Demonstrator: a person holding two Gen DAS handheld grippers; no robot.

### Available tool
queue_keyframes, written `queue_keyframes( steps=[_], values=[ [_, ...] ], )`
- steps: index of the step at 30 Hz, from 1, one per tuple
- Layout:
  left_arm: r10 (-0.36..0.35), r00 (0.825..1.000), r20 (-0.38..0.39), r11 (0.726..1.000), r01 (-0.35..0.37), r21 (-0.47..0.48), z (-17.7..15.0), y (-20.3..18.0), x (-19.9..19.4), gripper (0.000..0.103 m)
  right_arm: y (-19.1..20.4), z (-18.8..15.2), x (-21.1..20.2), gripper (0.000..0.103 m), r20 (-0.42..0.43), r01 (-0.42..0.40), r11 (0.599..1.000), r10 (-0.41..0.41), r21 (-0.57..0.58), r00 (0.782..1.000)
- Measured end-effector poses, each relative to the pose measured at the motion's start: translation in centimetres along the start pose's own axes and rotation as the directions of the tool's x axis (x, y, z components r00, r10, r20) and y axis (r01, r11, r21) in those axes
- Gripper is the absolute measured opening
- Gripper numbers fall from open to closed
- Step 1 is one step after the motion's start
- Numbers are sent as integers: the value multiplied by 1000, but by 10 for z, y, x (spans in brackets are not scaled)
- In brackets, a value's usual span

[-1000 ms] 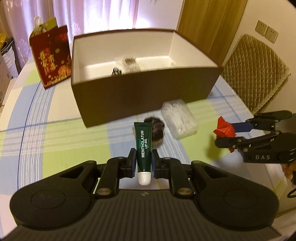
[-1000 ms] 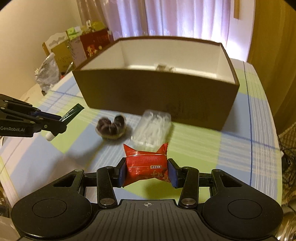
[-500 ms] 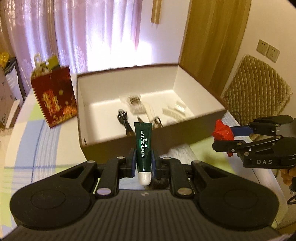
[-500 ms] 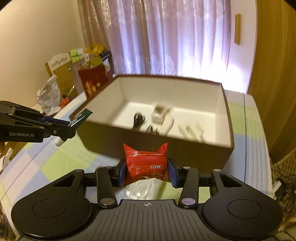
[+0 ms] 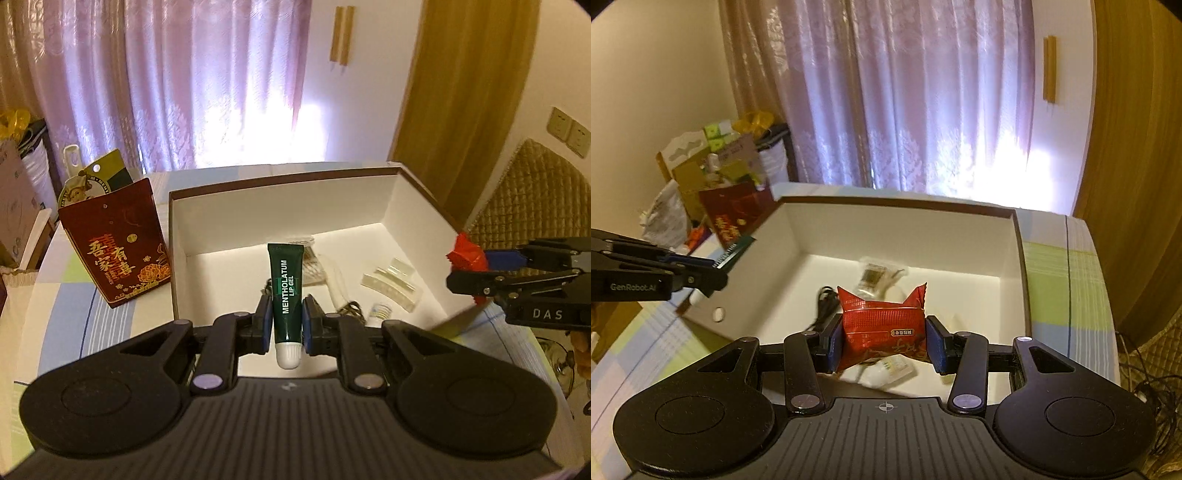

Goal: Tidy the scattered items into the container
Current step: 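Carry the lip gel tube and candy packet over the box with both tools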

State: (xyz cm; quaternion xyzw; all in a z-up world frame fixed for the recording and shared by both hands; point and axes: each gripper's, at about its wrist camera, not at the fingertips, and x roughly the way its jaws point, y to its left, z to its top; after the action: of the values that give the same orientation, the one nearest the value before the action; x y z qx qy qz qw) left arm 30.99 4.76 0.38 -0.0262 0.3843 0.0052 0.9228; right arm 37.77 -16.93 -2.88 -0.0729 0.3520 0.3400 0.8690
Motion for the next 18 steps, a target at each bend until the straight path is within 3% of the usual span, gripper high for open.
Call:
queue_keyframes(
  steps=[11,18],
  values=[
    [21,981,-192,998,-33,-55,-1,17,70,12,-34,-2,45,48,-162,33,999,-30,17,986],
    [41,967,-250,998,-54,-46,-11,16,89,13,-41,-4,53,48,-203,45,999,-42,12,978]
  ],
)
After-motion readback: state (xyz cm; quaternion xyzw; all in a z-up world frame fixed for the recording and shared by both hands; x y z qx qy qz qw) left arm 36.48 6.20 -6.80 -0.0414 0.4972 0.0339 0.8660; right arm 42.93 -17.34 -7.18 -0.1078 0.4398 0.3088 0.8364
